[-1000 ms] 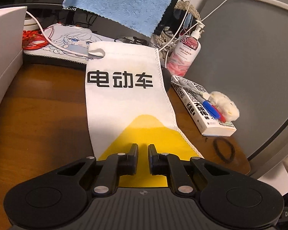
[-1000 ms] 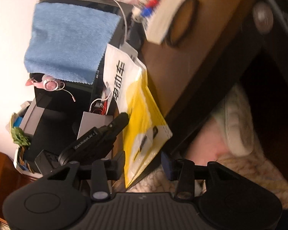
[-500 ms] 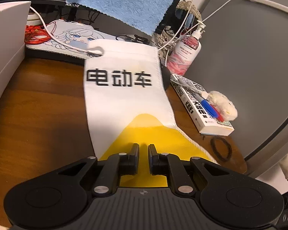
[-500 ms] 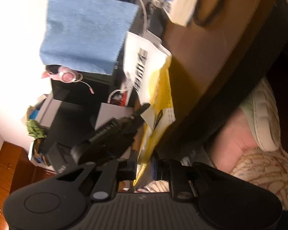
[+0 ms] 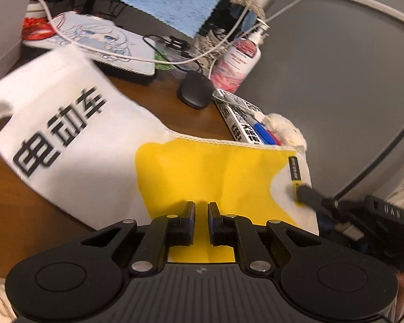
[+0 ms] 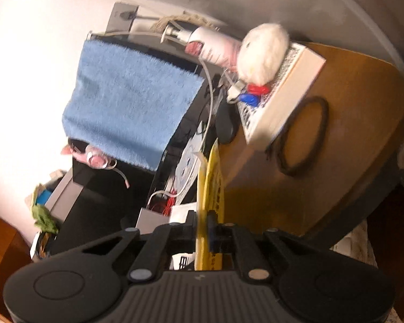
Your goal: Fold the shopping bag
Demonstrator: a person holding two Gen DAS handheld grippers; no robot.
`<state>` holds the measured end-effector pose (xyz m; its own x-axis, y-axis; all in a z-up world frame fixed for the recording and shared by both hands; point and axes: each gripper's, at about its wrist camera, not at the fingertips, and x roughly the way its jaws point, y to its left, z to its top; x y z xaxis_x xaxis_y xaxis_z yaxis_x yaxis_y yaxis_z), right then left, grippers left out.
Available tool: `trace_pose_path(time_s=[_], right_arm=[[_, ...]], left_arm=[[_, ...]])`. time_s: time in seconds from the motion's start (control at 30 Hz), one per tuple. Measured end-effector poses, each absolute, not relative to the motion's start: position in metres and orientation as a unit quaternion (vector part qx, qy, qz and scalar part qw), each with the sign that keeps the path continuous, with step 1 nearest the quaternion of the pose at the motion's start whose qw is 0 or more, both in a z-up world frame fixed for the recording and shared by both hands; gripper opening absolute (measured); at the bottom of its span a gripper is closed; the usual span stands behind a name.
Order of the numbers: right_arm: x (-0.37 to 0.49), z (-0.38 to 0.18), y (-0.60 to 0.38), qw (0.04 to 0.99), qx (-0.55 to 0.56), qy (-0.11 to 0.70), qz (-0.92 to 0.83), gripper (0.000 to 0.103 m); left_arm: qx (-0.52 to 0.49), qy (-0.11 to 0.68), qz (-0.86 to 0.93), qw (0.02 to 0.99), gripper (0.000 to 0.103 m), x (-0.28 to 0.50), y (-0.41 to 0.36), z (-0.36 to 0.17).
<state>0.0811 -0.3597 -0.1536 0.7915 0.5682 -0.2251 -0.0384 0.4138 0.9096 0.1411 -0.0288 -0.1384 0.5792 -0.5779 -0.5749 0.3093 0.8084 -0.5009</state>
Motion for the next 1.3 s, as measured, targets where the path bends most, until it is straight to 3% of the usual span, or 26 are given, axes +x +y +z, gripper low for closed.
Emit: trace_pose_path(time_s=[0.03, 0.17, 0.33, 0.4, 0.43, 0.47, 0.5, 0.83, 1.07, 1.3], right_arm=[[0.082, -0.153, -0.358, 0.795, 0.508, 0.27, 0.193, 0.012], [0.076, -0.156, -0.357, 0.788, 0.51, 0.283, 0.196, 0.037], [0.063, -0.165, -0.358, 0.777, 0.517, 0.302, 0.196, 0.038], [0.059, -0.167, -0.355, 0.775, 0.515, 0.307, 0.201, 0.037], [0.058, -0.167, -0.354, 0.775, 0.512, 0.309, 0.204, 0.03], [0.057, -0.167, -0.353, 0.777, 0.511, 0.306, 0.203, 0.012], [0.056, -0.165, -0.353, 0.782, 0.506, 0.302, 0.203, 0.006], [0.053, -0.146, -0.375, 0.811, 0.499, 0.258, 0.162, 0.005], [0.05, -0.118, -0.392, 0.838, 0.452, 0.249, 0.177, 0.005], [0.049, -0.097, -0.398, 0.859, 0.409, 0.247, 0.185, 0.005]], left_arm=[[-0.176, 0.38, -0.252, 0.872, 0.01, 0.141, -0.029, -0.139], [-0.175, 0.375, -0.246, 0.877, 0.008, 0.139, -0.033, -0.139], [-0.175, 0.372, -0.243, 0.879, 0.008, 0.138, -0.034, -0.139], [-0.174, 0.371, -0.242, 0.879, 0.008, 0.138, -0.035, -0.139], [-0.173, 0.371, -0.242, 0.88, 0.008, 0.137, -0.036, -0.139], [-0.171, 0.37, -0.243, 0.88, 0.009, 0.137, -0.036, -0.139], [-0.172, 0.371, -0.246, 0.879, 0.009, 0.137, -0.037, -0.139], [-0.146, 0.367, -0.303, 0.867, 0.01, 0.12, -0.046, -0.132], [-0.086, 0.308, -0.258, 0.912, 0.013, 0.112, -0.029, -0.103], [-0.057, 0.316, -0.18, 0.93, 0.013, 0.142, 0.0, -0.111]])
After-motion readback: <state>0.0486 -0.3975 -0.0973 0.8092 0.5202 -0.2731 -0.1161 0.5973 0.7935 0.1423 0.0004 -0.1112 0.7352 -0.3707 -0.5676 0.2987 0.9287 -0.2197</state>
